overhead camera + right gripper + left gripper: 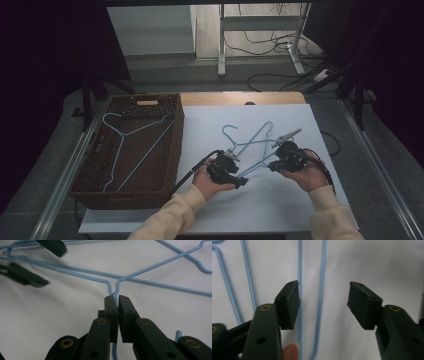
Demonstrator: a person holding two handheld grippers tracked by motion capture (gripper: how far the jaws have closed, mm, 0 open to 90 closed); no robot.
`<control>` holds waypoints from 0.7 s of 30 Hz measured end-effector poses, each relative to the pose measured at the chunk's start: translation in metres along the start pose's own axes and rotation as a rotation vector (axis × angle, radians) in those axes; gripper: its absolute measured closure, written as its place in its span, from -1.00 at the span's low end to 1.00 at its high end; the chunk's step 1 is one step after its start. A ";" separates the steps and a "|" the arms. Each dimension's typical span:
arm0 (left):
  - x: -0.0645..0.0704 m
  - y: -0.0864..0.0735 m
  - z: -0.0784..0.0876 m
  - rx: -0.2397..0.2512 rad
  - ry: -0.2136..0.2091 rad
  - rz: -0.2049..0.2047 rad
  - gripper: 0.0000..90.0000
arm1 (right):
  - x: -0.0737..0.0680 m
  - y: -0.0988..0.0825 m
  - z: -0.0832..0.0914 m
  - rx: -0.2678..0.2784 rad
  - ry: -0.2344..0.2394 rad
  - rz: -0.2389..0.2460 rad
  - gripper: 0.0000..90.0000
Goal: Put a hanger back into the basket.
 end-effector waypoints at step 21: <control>-0.004 0.003 0.007 0.031 -0.002 0.003 0.91 | -0.008 0.008 0.039 0.346 0.067 0.010 0.35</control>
Point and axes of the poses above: each handheld gripper's, and its own axes: z roughly backward along the jaws, y roughly out of its top, x roughly to its right, the point moved 3 cm from there along -z, roughly forward along the jaws, and after that the axes turned 3 degrees about -x, right-handed, at the moved point
